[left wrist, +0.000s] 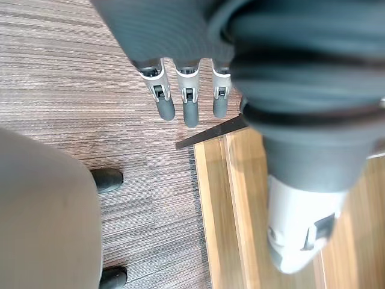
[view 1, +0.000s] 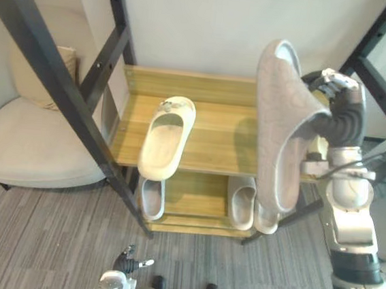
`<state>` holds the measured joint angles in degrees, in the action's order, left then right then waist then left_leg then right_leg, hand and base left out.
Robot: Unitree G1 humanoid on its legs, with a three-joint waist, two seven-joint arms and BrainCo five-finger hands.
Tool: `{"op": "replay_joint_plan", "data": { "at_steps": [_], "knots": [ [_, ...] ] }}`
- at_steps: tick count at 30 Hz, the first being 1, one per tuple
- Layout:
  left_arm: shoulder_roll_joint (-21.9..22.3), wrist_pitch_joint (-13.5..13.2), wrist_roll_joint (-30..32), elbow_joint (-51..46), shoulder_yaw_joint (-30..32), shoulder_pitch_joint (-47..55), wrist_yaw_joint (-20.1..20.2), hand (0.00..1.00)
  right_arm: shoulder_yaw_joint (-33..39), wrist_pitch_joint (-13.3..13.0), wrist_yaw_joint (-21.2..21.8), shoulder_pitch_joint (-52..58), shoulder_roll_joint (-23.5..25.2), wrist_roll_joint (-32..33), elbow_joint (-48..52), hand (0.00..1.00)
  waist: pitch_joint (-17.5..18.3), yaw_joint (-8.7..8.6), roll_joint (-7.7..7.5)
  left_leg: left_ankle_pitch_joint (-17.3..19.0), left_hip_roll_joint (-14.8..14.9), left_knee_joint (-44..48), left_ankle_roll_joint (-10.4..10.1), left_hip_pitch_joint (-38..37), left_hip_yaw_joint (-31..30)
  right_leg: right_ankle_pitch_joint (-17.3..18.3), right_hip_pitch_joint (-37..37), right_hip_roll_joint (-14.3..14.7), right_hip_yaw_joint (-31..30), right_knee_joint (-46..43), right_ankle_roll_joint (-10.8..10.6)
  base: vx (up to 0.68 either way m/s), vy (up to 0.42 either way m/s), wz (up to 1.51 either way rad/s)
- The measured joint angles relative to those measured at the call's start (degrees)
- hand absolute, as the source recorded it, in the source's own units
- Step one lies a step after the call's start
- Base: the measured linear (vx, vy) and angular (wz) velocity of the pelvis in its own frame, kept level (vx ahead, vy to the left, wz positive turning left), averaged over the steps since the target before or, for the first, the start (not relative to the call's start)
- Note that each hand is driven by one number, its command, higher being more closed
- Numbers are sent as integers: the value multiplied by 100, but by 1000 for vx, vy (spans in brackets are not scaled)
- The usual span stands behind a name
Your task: Organize the slippers on the shoe rack
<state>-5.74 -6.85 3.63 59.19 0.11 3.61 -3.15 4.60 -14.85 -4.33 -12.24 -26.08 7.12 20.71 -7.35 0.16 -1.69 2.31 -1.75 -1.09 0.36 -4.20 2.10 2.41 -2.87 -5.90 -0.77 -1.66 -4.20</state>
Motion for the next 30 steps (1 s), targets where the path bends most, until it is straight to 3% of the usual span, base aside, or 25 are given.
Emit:
{"op": "replay_joint_plan", "data": {
  "at_steps": [2, 3, 4, 9, 11, 15, 20, 25, 30],
  "knots": [
    [15, -6, 23, -1, -3, 32, 5, 0, -2, -58, 208, 345, 150, 198, 196, 100, 38, -24, 44, -2, 5, 0, 0, -31, 51, 4, -4, 1, -27, -1, -4, -73, -34, -12],
    [28, -18, 33, -2, -7, 100, 63, 0, -53, -56, 733, 908, 151, 517, 332, 100, 159, -50, 98, -4, 9, 0, -2, -63, 71, 5, -26, 5, -45, -2, -3, -74, -39, -14],
    [27, -28, 78, -4, -13, 127, 101, 0, -82, -54, 938, 1046, 150, 653, 332, 100, 195, -52, 112, -3, 10, 0, -3, -80, 103, 5, -30, 6, -77, -4, -4, -61, -33, -9],
    [-23, -27, 85, 3, -223, 151, 113, 0, -525, -57, 1133, 1408, 135, 755, 331, 100, 269, -79, 140, 7, 14, 26, -7, -87, 172, 6, -12, 4, -115, -18, -8, -36, -12, -7],
    [-22, -121, 68, -9, -384, 31, 118, 0, -1089, -27, 1437, 1598, 93, 862, 287, 100, 57, -90, 243, 541, 92, 1258, 0, 637, 199, 187, 399, 41, -141, -570, -3, -70, -19, -4],
    [-36, -244, -175, -80, -550, -379, 110, 0, -1548, -12, 1458, 1237, 6, 858, -163, 100, -696, -71, 543, 1137, 309, 2953, 21, 1722, 115, 613, 1242, 232, -117, -1906, -6, -174, -11, 5],
    [-87, -330, -424, -259, -552, -685, 108, 0, -1885, 10, 1341, 1020, -294, 608, -538, 100, -1216, -17, 640, 1530, 308, 4021, -12, 2655, -71, 1137, 2208, 198, 22, -3169, 30, -237, 6, 20],
    [-366, -404, -604, -411, -468, -870, 57, 0, -2043, 10, 1083, 774, -560, 156, -637, 100, -1636, -5, 593, 1683, 222, 4971, -107, 3636, -243, 1553, 3203, 59, 156, -4433, 92, -143, -25, 20],
    [-480, -223, -616, -94, -320, -879, -114, 0, -2118, -34, 731, 30, -612, -106, -1076, 100, -2031, 129, 432, 1863, 229, 6037, -140, 4858, -444, 1966, 4408, 38, 302, -5656, 162, -142, -68, 15]
  ]
}}
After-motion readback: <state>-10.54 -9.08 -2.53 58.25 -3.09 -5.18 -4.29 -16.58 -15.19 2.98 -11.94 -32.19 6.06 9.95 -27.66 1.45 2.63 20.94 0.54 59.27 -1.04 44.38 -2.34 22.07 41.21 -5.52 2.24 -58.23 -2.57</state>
